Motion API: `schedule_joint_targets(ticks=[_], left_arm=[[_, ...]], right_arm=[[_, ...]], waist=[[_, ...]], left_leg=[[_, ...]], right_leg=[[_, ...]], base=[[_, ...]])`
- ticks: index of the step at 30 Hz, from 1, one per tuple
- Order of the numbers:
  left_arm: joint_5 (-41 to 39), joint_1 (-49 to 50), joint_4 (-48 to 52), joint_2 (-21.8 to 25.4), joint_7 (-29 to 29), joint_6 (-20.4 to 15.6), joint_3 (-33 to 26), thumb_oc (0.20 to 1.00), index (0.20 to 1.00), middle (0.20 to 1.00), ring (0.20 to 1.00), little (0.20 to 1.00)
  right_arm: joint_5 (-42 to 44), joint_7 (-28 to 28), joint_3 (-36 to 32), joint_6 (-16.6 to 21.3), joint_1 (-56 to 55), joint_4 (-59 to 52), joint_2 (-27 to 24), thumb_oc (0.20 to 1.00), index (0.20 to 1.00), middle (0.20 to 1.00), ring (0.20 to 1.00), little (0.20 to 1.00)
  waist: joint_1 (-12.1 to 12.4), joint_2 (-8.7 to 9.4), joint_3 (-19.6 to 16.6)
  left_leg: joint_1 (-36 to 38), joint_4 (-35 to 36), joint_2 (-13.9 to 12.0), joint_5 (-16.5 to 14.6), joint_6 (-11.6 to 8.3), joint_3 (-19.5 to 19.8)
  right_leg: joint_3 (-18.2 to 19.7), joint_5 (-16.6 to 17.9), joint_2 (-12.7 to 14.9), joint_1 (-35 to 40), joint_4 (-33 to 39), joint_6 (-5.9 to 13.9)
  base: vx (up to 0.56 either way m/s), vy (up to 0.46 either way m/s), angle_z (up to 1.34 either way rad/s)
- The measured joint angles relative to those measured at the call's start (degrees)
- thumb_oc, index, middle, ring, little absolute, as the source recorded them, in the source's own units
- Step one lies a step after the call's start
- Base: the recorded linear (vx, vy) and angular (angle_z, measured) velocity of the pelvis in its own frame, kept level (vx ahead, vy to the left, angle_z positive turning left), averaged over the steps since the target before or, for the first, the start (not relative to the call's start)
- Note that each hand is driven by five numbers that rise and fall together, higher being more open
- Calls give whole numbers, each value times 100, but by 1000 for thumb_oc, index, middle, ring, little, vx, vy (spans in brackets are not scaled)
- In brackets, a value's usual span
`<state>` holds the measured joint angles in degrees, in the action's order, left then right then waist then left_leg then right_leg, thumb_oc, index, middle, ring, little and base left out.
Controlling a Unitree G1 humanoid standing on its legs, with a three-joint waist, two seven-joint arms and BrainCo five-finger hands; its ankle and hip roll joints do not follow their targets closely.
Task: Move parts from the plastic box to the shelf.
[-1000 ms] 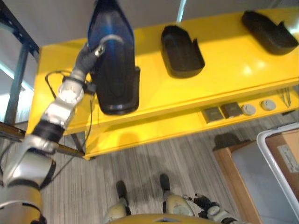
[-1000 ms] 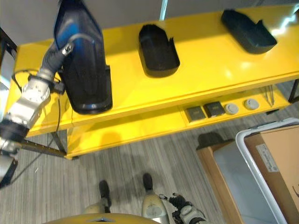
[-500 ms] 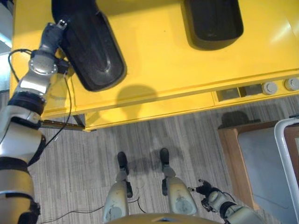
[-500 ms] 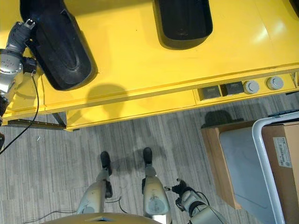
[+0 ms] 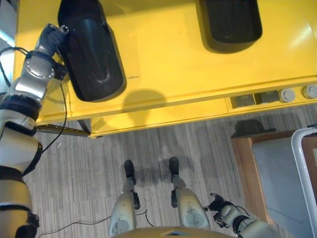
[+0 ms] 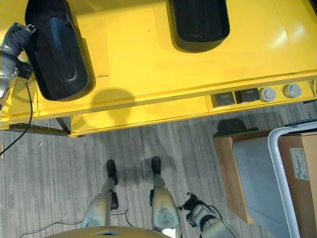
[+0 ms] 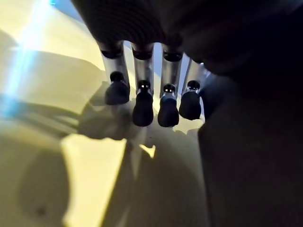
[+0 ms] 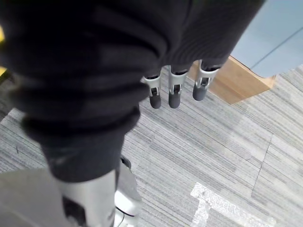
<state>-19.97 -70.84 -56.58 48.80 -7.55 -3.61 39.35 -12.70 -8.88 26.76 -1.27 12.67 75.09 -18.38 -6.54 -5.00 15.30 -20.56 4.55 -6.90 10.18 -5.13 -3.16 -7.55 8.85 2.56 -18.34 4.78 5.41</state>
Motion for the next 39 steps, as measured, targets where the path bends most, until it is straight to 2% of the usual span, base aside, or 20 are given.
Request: schedule_joint_targets(ticks=[4,5,6,7,8,16,21,27,29,31,37,39], left_arm=[[111,-241,-166,-1,12,-1,124,200,200,200,200,200],[121,-270,-186,-6,14,-1,124,282,282,282,282,282],[133,-288,-216,-8,3,-1,122,498,498,498,498,498],[173,-321,-273,-8,-39,-4,125,837,837,837,837,837],[215,-383,-319,-7,-90,-4,124,1000,1000,1000,1000,1000],[335,-458,-309,-6,-276,-13,118,1000,1000,1000,1000,1000],[474,-451,-93,-5,-395,-11,118,1000,1000,1000,1000,1000],[1045,-416,223,-16,-962,2,74,1000,1000,1000,1000,1000],[1272,-284,454,-36,-1264,39,-285,1000,1000,1000,1000,1000],[2062,470,1785,235,-1848,32,-651,1000,1000,1000,1000,1000],[2479,936,1815,225,-1959,97,-879,1000,1000,1000,1000,1000],[2460,1981,3023,76,-2024,110,-1965,1000,1000,1000,1000,1000]], right_arm=[[150,-5,-4,40,-1,-6,30,1000,1000,1000,1000,1000],[171,-5,-3,40,-1,-12,51,1000,1000,1000,1000,1000],[210,-6,-4,46,0,-42,71,1000,1000,1000,1000,1000],[223,-9,-5,90,1,-66,101,1000,1000,1000,1000,1000],[224,-12,-5,112,1,-91,118,1000,1000,1000,1000,1000],[453,-32,-16,158,-3,-116,124,1000,1000,1000,1000,1000],[461,-44,-57,160,-3,-210,186,1000,1000,1000,1000,1000],[603,-60,-129,169,-3,-216,227,1000,1000,1000,1000,1000],[612,-120,-173,184,-9,-213,238,1000,1000,1000,1000,1000],[612,-203,-310,270,-97,-224,209,1000,1000,1000,1000,1000],[613,-232,-577,287,-285,-223,207,1000,1000,1000,1000,1000],[629,-232,-719,255,-433,-228,240,1000,1000,1000,1000,1000]], waist=[[-56,33,-10],[-74,43,-11],[-95,54,-7],[-108,86,-24],[-112,105,-33],[-148,139,-43],[-140,261,-110],[-125,309,-137],[-123,311,-138],[-83,315,-152],[-6,316,-451],[5,295,-686]], left_leg=[[-70,0,4,13,17,-22],[-70,-1,2,13,17,-25],[-73,-1,0,13,17,-29],[-96,0,-4,13,17,-50],[-136,0,-8,13,17,-77],[-204,-1,-4,26,29,-106],[-195,-2,-3,31,35,-117],[81,-1,-6,28,34,-140],[180,0,-16,22,29,-142],[497,1,-32,-41,3,-188],[1020,10,-65,-174,-77,-234],[1240,37,-58,-208,-47,-217]], right_leg=[[27,15,1,-83,-2,-14],[31,14,-1,-89,-2,-14],[36,14,-2,-97,-1,-14],[51,16,-2,-137,-1,-16],[67,24,-5,-187,-1,-25],[87,44,-2,-269,-2,-33],[94,46,0,-262,-2,-35],[105,34,5,10,-1,-24],[107,31,1,105,-1,-24],[182,18,-3,384,0,-19],[203,-85,7,889,2,-26],[193,-137,15,1122,7,-28]], base=[[-1,-3,-2],[0,0,0],[-1,-4,-4],[-5,-9,-9],[-7,-14,-8],[-1,-2,-1],[0,0,0],[5,-1,0],[41,5,-3],[96,4,-12],[51,-5,-4],[-5,-9,3]])
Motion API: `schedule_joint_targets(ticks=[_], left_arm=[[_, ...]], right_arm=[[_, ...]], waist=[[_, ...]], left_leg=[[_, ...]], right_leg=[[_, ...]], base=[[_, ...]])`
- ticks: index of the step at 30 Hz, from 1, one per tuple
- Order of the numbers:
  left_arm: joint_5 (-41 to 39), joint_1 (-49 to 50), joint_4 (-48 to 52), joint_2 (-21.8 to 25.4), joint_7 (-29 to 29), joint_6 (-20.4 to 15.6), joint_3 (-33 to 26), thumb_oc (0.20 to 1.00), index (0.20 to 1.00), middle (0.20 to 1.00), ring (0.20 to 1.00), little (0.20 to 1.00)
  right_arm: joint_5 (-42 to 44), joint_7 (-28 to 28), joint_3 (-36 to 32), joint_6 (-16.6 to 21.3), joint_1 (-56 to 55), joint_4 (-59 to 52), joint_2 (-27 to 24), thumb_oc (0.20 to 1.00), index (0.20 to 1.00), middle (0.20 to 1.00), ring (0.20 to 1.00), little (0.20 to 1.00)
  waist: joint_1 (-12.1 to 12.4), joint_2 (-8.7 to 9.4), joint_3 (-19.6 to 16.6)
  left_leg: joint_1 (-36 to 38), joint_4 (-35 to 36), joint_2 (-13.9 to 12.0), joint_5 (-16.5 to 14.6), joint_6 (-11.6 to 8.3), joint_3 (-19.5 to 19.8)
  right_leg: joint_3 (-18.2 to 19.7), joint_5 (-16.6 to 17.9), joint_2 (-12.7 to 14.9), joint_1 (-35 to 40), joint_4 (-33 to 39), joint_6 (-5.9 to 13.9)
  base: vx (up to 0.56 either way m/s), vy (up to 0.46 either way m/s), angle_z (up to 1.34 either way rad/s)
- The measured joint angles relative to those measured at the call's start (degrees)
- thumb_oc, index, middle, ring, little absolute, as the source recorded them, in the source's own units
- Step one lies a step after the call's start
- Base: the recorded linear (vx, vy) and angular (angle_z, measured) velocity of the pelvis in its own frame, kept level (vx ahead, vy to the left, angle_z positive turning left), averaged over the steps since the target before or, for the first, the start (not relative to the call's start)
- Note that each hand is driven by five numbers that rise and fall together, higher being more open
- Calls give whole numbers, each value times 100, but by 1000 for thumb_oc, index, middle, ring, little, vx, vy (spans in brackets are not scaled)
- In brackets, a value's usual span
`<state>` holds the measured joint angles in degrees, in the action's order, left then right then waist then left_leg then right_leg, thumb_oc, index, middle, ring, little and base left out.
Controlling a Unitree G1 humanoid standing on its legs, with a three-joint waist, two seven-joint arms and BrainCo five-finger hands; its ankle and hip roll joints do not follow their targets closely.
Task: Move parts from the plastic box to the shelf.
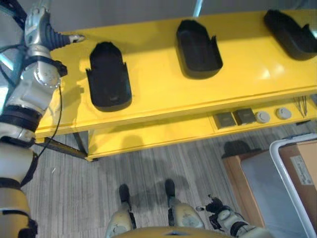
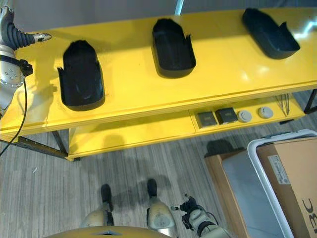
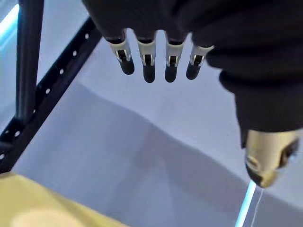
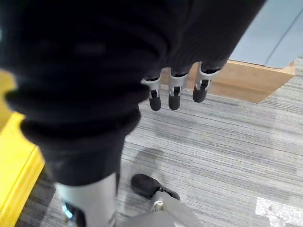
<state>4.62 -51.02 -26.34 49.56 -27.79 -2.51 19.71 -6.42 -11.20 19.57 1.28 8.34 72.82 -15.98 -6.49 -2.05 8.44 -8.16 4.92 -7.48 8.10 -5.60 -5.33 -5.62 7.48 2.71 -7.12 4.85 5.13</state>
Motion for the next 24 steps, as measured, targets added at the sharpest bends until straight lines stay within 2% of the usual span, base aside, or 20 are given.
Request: schedule_joint_targets(ticks=[1,2,4,5,6,7,8,9,11,12,14,15,18,19,22,24], left_arm=[[7,759,811,-148,-73,-201,-433,1000,1000,1000,1000,1000],[-7,1374,1456,-286,-84,-257,-655,1000,1000,1000,1000,1000],[-9,2430,2288,-770,6,-516,-759,1000,1000,1000,1000,1000],[-21,2888,2598,-980,83,-552,-868,947,947,947,947,947],[-227,3508,3108,-1421,222,-618,-1014,489,489,489,489,489],[-473,4296,3732,-2053,381,-755,-1201,420,420,420,420,420],[-717,4881,4090,-2390,579,-877,-1240,200,200,200,200,200],[-945,5155,4150,-2390,718,-898,-1329,200,200,200,200,200],[-1608,5946,4388,-2959,1010,-949,-1447,200,200,200,200,200],[-1892,6360,4403,-3312,1199,-957,-1227,200,200,200,200,200],[-2138,6437,4226,-3179,1507,-877,-762,200,200,200,200,200],[-2254,6263,3968,-2853,1792,-844,-542,200,200,200,200,200],[-2702,5793,3134,-2951,2074,-687,118,200,200,200,200,200],[-2706,5695,3033,-2958,2133,-596,254,200,200,200,200,200],[-2705,5391,2785,-3006,2174,-550,302,200,200,200,200,200],[-2700,4828,2694,-2962,2080,-496,261,200,200,200,200,200]], right_arm=[[11,2,-26,17,-75,-48,53,1000,1000,1000,1000,1000],[26,1,-52,-11,-156,-127,78,1000,1000,1000,1000,1000],[48,-2,-109,-25,-364,-21,183,1000,1000,1000,1000,1000],[50,6,-208,-26,-342,8,198,1000,1000,1000,1000,1000],[50,22,-364,-40,-365,9,206,1000,1000,1000,1000,1000],[54,44,-568,-49,-423,9,229,1000,1000,1000,1000,1000],[77,63,-738,-51,-517,18,226,1000,1000,1000,1000,1000],[183,62,-751,-54,-671,19,198,1000,1000,1000,1000,1000],[276,70,-1017,-49,-826,8,248,1000,1000,1000,1000,1000],[279,74,-1056,-75,-989,15,285,1000,1000,1000,1000,1000],[280,98,-941,-110,-1036,30,323,1000,1000,1000,1000,1000],[293,117,-895,-99,-949,20,321,1000,1000,1000,1000,1000],[448,126,-562,-104,-862,19,301,1000,1000,1000,1000,1000],[497,127,-561,-94,-746,10,329,1000,1000,1000,1000,1000],[505,122,-514,-82,-777,-31,348,1000,1000,1000,1000,1000],[564,110,-523,-5,-602,-48,353,1000,1000,1000,1000,1000]], waist=[[46,-10,-85],[78,-17,-204],[221,-44,-431],[267,-55,-486],[324,-78,-510],[318,-81,-526],[352,-74,-582],[465,-83,-753],[523,-88,-945],[551,-67,-988],[646,-76,-1028],[580,-85,-1010],[550,-52,-970],[490,-45,-736],[422,21,-575],[304,45,-345]], left_leg=[[145,-3,8,-34,17,-9],[205,-2,11,-67,-1,-6],[374,3,8,-181,21,1],[447,3,14,-192,28,-7],[561,3,32,-222,44,29],[730,3,66,-232,89,90],[884,4,88,-267,106,118],[923,4,95,-324,64,158],[1051,4,154,-335,132,254],[1141,4,201,-351,158,351],[1117,4,216,-361,140,401],[1024,4,207,-311,167,409],[803,5,204,-270,138,513],[757,4,183,-214,154,519],[668,3,168,-204,154,520],[423,-7,150,-97,188,500]], right_leg=[[-8,-23,1,144,25,-12],[-9,-58,1,208,5,-21],[-10,-169,13,362,32,9],[-9,-180,22,451,31,17],[-64,-209,42,602,14,32],[-128,-246,79,817,13,17],[-135,-314,98,971,33,25],[-150,-397,109,1026,33,23],[-256,-433,150,1247,32,91],[-315,-462,184,1380,33,95],[-390,-519,202,1372,33,86],[-394,-468,190,1287,33,80],[-417,-434,177,1075,33,79],[-397,-385,146,1018,33,66],[-392,-366,127,921,34,49],[-347,-262,103,653,34,74]], base=[[0,0,0],[0,0,0],[41,6,4],[80,-1,9],[98,7,20],[83,17,32],[105,21,31],[106,28,26],[57,6,26],[10,-12,35],[-17,-21,24],[-37,-37,2],[-10,-17,1],[29,-40,-3],[-36,-39,-3],[-99,-52,-15]])
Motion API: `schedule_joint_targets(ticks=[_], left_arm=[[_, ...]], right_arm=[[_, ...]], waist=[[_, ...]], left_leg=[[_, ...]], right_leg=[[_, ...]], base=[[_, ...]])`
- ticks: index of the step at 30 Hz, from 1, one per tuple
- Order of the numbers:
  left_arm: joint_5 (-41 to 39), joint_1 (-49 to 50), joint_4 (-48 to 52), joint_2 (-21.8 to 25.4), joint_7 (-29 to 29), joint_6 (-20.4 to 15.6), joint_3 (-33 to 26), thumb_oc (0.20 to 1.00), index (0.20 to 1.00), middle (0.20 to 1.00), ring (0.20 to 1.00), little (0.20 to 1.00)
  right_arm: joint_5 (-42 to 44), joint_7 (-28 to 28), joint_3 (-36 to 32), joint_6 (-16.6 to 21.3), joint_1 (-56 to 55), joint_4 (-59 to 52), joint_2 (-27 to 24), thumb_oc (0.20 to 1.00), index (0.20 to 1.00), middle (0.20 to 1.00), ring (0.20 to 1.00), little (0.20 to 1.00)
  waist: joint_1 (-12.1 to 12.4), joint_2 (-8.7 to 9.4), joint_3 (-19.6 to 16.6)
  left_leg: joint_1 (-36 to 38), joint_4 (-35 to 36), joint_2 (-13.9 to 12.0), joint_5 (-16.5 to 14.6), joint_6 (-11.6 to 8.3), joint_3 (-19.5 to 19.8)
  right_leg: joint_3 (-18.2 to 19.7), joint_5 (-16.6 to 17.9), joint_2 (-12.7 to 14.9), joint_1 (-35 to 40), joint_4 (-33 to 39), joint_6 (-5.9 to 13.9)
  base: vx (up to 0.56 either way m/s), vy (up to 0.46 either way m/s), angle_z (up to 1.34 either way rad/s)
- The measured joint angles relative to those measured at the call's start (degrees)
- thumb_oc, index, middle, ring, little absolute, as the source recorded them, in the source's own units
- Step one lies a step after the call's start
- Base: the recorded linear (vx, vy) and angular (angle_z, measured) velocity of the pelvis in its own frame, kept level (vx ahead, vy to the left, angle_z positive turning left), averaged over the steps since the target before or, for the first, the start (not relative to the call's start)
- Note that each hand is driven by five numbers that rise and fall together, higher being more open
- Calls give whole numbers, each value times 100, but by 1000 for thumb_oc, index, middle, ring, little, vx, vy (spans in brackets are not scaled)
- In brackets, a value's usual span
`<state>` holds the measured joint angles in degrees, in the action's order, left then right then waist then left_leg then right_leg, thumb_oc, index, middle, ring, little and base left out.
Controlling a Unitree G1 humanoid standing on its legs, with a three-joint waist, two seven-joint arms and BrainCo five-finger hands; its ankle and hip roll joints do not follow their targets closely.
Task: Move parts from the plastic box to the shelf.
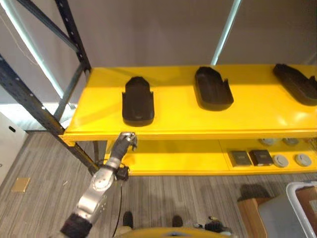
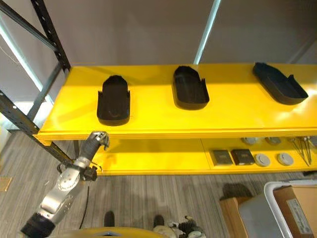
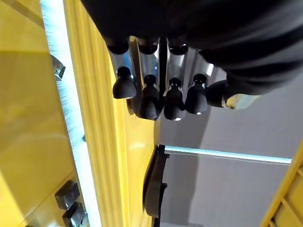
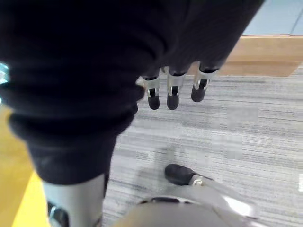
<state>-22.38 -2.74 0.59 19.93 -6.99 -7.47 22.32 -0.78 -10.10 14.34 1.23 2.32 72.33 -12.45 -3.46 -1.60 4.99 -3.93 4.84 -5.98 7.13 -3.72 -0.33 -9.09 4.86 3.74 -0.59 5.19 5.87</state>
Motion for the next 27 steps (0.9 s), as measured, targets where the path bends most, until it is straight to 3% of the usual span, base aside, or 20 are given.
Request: schedule_joint_targets(ticks=[3,6,8,10,16,27], left_arm=[[25,-619,-177,-72,-170,-3,-37,200,200,200,200,200],[147,-833,-296,-81,-383,-17,-133,200,200,200,200,200],[240,-1076,-474,-79,-493,-24,-225,200,200,200,200,200],[276,-1191,-629,-92,-634,-22,-217,200,200,200,200,200],[533,-1588,-838,-95,-903,-127,-224,200,200,200,200,200],[797,-2090,-1255,-67,-1518,-247,-707,200,200,200,200,200]], right_arm=[[121,-15,3,38,110,-46,9,1000,1000,1000,1000,1000],[155,-29,16,33,121,-62,53,1000,1000,1000,1000,1000],[156,-34,25,27,196,-61,58,1000,1000,1000,1000,1000],[209,-36,43,33,207,-67,67,1000,1000,1000,1000,1000],[319,-37,120,97,265,-70,61,1000,1000,1000,1000,1000],[383,-32,131,165,263,-174,52,1000,1000,1000,1000,1000]], waist=[[-43,22,122],[-265,95,211],[-200,103,261],[-306,113,288],[-316,130,293],[-369,139,298]], left_leg=[[-295,-25,-35,33,-21,-157],[-332,-26,-64,50,-54,-217],[-433,-26,-88,50,-74,-293],[-431,-27,-102,52,-71,-296],[-715,-25,-128,43,-65,-352],[-986,-27,-177,71,-103,-443]], right_leg=[[98,100,-20,-360,0,-17],[164,119,-83,-461,0,-50],[224,126,-103,-579,-1,-58],[219,144,-119,-579,-1,-75],[279,148,-141,-903,-1,-58],[369,190,-199,-1231,-6,-85]], base=[[-31,-27,-24],[-49,-29,-11],[-18,-21,-18],[-35,-24,-4],[-23,-11,-6],[-5,-5,-4]])
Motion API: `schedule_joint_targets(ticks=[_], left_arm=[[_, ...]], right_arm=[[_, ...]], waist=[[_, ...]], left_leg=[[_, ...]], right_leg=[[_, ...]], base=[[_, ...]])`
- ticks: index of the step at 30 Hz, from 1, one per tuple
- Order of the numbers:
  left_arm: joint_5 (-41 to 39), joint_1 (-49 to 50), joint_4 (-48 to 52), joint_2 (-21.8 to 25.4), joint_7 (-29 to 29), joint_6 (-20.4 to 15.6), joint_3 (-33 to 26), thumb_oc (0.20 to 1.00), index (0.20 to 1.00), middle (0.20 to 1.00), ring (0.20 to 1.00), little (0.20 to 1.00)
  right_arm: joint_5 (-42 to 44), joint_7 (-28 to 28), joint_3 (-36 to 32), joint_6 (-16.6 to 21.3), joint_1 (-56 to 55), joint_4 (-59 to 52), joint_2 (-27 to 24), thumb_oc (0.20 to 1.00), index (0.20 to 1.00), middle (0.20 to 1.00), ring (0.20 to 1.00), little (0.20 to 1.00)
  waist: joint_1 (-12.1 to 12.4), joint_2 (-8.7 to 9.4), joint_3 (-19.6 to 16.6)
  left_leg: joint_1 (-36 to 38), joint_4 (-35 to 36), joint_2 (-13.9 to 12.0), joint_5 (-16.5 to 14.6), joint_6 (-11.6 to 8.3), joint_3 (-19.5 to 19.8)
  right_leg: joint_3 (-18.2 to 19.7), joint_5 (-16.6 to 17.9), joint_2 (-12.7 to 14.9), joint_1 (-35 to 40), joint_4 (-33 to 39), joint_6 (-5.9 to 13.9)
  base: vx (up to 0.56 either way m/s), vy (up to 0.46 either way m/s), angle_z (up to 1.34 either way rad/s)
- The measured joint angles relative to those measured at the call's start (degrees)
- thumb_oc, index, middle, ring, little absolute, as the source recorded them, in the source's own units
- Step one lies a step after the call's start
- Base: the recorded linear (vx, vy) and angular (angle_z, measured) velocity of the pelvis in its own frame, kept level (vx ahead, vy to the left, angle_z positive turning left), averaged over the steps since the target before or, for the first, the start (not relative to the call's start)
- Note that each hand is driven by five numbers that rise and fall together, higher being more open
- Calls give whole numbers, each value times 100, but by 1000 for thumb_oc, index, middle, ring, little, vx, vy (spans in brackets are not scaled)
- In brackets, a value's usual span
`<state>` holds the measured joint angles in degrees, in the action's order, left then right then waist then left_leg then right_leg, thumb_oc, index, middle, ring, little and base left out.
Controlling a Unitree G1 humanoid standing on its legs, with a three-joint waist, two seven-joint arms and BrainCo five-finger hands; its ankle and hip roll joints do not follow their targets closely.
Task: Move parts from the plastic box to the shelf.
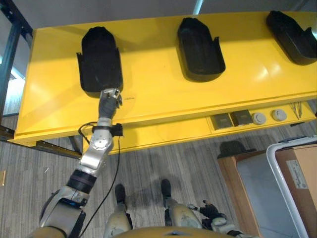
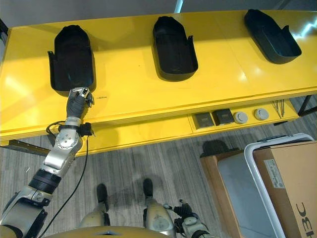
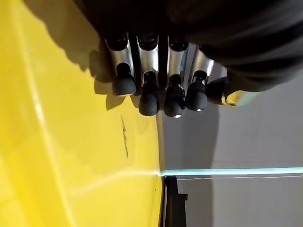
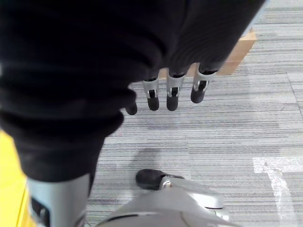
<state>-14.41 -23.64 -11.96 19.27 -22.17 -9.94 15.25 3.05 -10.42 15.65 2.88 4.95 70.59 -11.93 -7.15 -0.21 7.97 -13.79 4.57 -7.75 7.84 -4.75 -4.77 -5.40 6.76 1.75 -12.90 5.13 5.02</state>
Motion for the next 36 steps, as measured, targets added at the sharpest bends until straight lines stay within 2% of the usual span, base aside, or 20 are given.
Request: schedule_joint_targets(ticks=[8,12,18,20,22,24,25,26,27,30,31,33,36], left_arm=[[7,12,6,-2,-126,-14,-52,200,200,200,200,200],[152,535,330,37,85,-20,-43,200,200,200,200,200],[337,2041,932,169,387,-92,-184,200,200,200,200,200],[340,2494,1064,245,418,-133,-324,200,200,200,200,200],[339,2737,1096,254,416,-136,-401,200,200,200,200,200],[439,2936,1061,277,403,-179,-429,200,200,200,200,200],[628,3216,884,269,382,-204,-408,473,473,473,473,473],[730,3341,711,266,366,-209,-385,686,686,686,686,686],[919,3395,365,271,360,-216,-308,1000,1000,1000,1000,1000],[1168,3478,-358,269,374,-178,-75,1000,1000,1000,1000,1000],[1223,3677,-990,93,479,-101,-25,1000,1000,1000,1000,1000],[1221,3905,-1494,-119,526,57,-90,1000,1000,1000,1000,1000],[1218,3961,-2504,-321,577,89,-188,1000,1000,1000,1000,1000]], right_arm=[[3,2,-5,68,0,-8,2,1000,1000,1000,1000,1000],[5,4,-12,65,1,-5,5,1000,1000,1000,1000,1000],[122,7,-120,42,-61,18,-7,1000,1000,1000,1000,1000],[121,15,-162,19,14,41,-42,1000,1000,1000,1000,1000],[120,14,-186,-26,-60,85,-68,1000,1000,1000,1000,1000],[119,14,-253,-50,22,159,-95,1000,1000,1000,1000,1000],[119,10,-348,-68,19,280,-97,1000,1000,1000,1000,1000],[121,4,-375,-69,12,316,-98,1000,1000,1000,1000,1000],[123,-8,-427,-68,-31,362,-101,1000,1000,1000,1000,1000],[129,-11,-473,-59,38,366,-93,1000,1000,1000,1000,1000],[132,-11,-472,-61,44,359,-75,1000,1000,1000,1000,1000],[132,-8,-470,-57,15,365,-50,1000,1000,1000,1000,1000],[145,4,-460,-76,17,465,-39,1000,1000,1000,1000,1000]], waist=[[-34,2,0],[-19,4,2],[268,-27,18],[491,-88,-6],[538,-134,-23],[715,-226,-72],[776,-288,-151],[822,-308,-236],[866,-340,-309],[982,-398,-453],[1010,-381,-555],[986,-350,-664],[1091,-342,-708]], left_leg=[[-2,-1,-1,1,0,-4],[187,0,0,-11,18,-5],[849,3,-6,-114,38,43],[1009,37,20,-174,45,159],[1132,36,41,-180,53,209],[1237,38,88,-174,63,353],[1411,38,142,-188,77,503],[1471,39,164,-201,88,540],[1516,38,191,-211,96,647],[1596,39,242,-205,105,780],[1599,39,270,-200,111,865],[1608,39,291,-208,100,947],[1590,38,295,-222,77,958]], right_leg=[[-3,25,-4,2,-31,-28],[-8,5,-3,196,-27,-7],[-132,-182,42,918,7,26],[-177,-202,61,1139,6,16],[-211,-238,85,1291,7,27],[-342,-265,120,1500,6,50],[-497,-340,168,1772,6,70],[-553,-371,187,1864,7,80],[-623,-407,201,1961,7,84],[-772,-442,232,2120,6,95],[-872,-449,256,2205,6,86],[-957,-543,270,2219,6,71],[-971,-539,269,2227,6,64]], base=[[0,0,0],[0,0,0],[9,7,10],[12,29,18],[19,21,24],[50,32,43],[41,41,52],[40,47,54],[22,38,37],[-3,64,30],[-26,49,28],[-23,40,27],[-15,46,5]])
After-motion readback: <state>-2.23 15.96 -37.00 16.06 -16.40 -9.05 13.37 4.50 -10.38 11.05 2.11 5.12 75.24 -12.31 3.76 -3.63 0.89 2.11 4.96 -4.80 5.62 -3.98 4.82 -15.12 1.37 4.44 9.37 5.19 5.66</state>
